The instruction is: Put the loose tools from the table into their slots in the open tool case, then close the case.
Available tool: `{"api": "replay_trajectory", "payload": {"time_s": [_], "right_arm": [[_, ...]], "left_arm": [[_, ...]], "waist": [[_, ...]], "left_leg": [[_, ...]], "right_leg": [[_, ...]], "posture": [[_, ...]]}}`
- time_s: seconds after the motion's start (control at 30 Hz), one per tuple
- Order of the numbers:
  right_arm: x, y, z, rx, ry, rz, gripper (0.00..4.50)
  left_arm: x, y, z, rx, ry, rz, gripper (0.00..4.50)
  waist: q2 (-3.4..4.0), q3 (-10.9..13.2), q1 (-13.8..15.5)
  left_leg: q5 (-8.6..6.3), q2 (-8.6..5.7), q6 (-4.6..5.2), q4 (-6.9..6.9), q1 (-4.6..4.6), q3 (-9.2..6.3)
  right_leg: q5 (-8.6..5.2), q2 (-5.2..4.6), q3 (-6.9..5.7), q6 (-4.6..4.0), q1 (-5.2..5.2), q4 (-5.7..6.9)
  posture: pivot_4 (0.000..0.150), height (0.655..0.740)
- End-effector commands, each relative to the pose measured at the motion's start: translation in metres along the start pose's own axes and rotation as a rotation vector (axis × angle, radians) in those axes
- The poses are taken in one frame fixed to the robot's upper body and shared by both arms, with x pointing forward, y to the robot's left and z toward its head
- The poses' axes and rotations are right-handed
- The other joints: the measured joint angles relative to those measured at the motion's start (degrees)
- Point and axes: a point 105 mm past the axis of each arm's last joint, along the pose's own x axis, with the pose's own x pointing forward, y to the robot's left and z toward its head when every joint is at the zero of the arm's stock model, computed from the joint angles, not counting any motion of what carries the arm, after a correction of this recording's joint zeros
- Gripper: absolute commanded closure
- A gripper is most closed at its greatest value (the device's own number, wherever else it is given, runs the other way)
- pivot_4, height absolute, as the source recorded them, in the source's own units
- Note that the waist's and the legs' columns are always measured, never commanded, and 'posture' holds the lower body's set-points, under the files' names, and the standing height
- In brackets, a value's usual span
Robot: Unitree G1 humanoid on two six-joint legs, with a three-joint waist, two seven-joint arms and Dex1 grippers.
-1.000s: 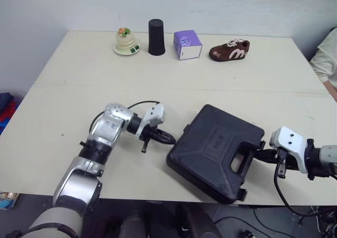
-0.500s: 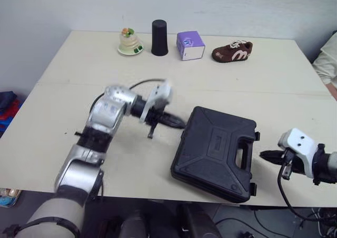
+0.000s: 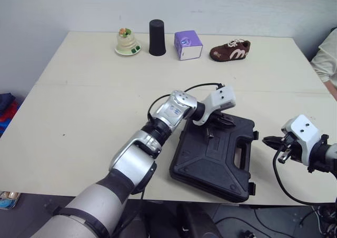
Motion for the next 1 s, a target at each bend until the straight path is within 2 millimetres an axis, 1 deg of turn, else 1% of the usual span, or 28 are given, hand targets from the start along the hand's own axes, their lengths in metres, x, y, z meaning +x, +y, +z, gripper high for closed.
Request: {"api": "replay_trajectory", "payload": {"time_s": [0.03, 0.13, 0.27, 0.5, 0.6, 0.8, 0.9, 1.0], "right_arm": [[0.0, 0.001, 0.01, -0.011, -0.038, -0.009, 4.5], [0.002, 0.003, 0.013, 0.003, -0.062, -0.009, 4.5], [0.006, 0.005, 0.018, -0.002, -0.083, -0.012, 4.5], [0.009, 0.01, 0.028, -0.008, -0.108, 0.005, 4.5], [0.01, 0.014, 0.034, -0.005, -0.125, 0.018, 4.5], [0.01, 0.02, 0.043, -0.011, -0.161, 0.032, 4.5], [0.011, 0.023, 0.045, -0.013, -0.172, 0.041, 4.5], [0.011, 0.024, 0.053, -0.009, -0.206, 0.049, 4.5]], "left_arm": [[0.011, -0.011, -0.03, 0.038, 0.14, -0.048, 4.47], [0.014, -0.019, -0.037, 0.064, 0.165, -0.094, 4.47], [0.019, -0.021, -0.045, 0.119, 0.202, -0.089, 4.47], [0.033, -0.027, -0.038, 0.117, 0.187, -0.086, 4.47], [0.033, -0.027, -0.04, 0.121, 0.196, -0.079, 4.47], [0.032, -0.027, -0.047, 0.128, 0.22, -0.085, 4.47], [0.033, -0.028, -0.047, 0.13, 0.222, -0.085, 4.47], [0.034, -0.029, -0.047, 0.132, 0.223, -0.085, 4.47]], "waist": [[-0.01, -0.01, 0.02], [-0.03, -0.03, 0.05], [-0.04, -0.08, 0.08], [-0.18, -0.28, 0.38], [-0.3, -0.39, 0.38], [-0.41, -0.56, 0.18], [-0.41, -0.69, 0.08], [-0.46, -0.74, -0.12]], "left_leg": [[-0.01, 0.0, 0.02, 0.01, 0.02, -0.01], [-0.02, 0.0, 0.06, 0.03, 0.03, -0.05], [-0.03, -0.01, 0.08, 0.03, 0.03, -0.1], [-0.18, 0.02, 0.33, 0.02, 0.3, -0.39], [-0.24, 0.02, 0.44, 0.02, 0.25, -0.39], [-0.26, 0.03, 0.45, -0.01, 0.24, -0.39], [-0.25, 0.04, 0.44, -0.07, 0.27, -0.39], [-0.25, 0.04, 0.44, -0.12, 0.28, -0.39]], "right_leg": [[0.0, -0.03, 0.0, 0.02, 0.03, 0.0], [0.02, -0.03, -0.03, 0.07, 0.12, -0.07], [0.03, -0.04, -0.06, 0.07, 0.16, -0.12], [0.1, -0.06, -0.29, 0.2, 0.78, -0.68], [0.17, -0.09, -0.3, 0.32, 0.83, -0.91], [0.17, -0.07, -0.29, 0.33, 0.83, -0.93], [0.17, -0.05, -0.29, 0.32, 0.83, -0.94], [0.17, -0.05, -0.29, 0.31, 0.83, -0.95]], "posture": [[0.15, 0.7339], [0.15, 0.7339], [0.15, 0.7339], [0.15, 0.7339], [0.15, 0.7339], [0.15, 0.7339], [0.15, 0.7339], [0.15, 0.7339]]}}
